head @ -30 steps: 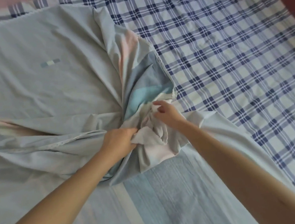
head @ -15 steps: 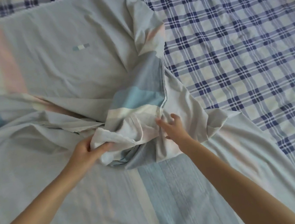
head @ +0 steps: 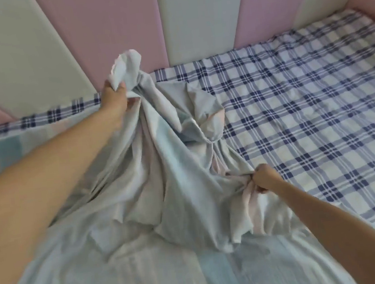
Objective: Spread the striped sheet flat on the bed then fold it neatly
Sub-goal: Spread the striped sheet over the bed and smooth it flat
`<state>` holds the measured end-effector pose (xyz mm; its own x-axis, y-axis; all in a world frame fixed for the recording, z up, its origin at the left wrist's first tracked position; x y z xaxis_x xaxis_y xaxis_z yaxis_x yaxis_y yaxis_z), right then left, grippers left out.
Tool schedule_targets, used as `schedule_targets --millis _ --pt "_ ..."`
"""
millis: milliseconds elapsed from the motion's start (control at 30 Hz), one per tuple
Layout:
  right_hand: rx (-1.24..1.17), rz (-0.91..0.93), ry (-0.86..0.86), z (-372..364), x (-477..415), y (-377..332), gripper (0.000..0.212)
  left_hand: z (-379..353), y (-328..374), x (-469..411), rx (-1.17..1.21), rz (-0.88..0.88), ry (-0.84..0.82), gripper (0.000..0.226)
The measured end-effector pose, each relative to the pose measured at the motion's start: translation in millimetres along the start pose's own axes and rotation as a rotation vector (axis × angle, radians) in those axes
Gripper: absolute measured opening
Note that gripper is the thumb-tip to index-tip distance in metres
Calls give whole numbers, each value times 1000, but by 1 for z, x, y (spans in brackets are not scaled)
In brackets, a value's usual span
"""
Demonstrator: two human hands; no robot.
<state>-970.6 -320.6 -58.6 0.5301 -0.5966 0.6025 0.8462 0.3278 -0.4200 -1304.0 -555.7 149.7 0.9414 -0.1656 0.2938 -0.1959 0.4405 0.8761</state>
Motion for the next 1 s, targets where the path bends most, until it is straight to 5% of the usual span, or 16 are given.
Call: schedule_targets --millis 67,133,267,367,500,600,700,833,900,1000 --pt "-185 51 385 81 -5 -26 24 -2 51 -20 -172 -204 52 67" --pt "-346 192 697 156 0 -61 23 -28 59 -22 -401 -207 -6 98" --pt "-369 403 783 205 -12 -98 54 -107 -1 27 -988 -391 -161 99" --pt "-164 440 832 183 -1 -86 72 -147 -70 76 -1180 -499 -340 90" --pt "310 599 509 71 17 -44 68 -173 -181 132 -1310 -412 -569 83" --pt "616 779 255 -19 42 -2 65 -183 -232 175 -1439 -678 -661 87" --pt "884 1114 65 -100 90 36 65 -184 -271 217 -1469 -1005 -723 96" --pt "1167 1657 -327 -183 155 101 65 -174 -309 225 -1494 -966 -806 93" --pt "1229 1482 -268 -163 114 96 61 -159 -309 181 -1527 -656 -674 93" --pt "957 534 98 -40 1 82 63 -110 -287 107 -1465 -65 -382 81"
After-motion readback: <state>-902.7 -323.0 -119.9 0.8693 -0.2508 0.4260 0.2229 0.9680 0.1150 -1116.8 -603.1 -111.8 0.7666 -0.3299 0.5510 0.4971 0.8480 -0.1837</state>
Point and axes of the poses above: each hand's wrist, its own x-axis away from the middle knuckle, its own z-axis out of the back of the hand, y = z × x, the point moved 10 cm from there along -x, towards the middle knuckle, and after that the axes turned 7 degrees about z, right-handed, at the moved point
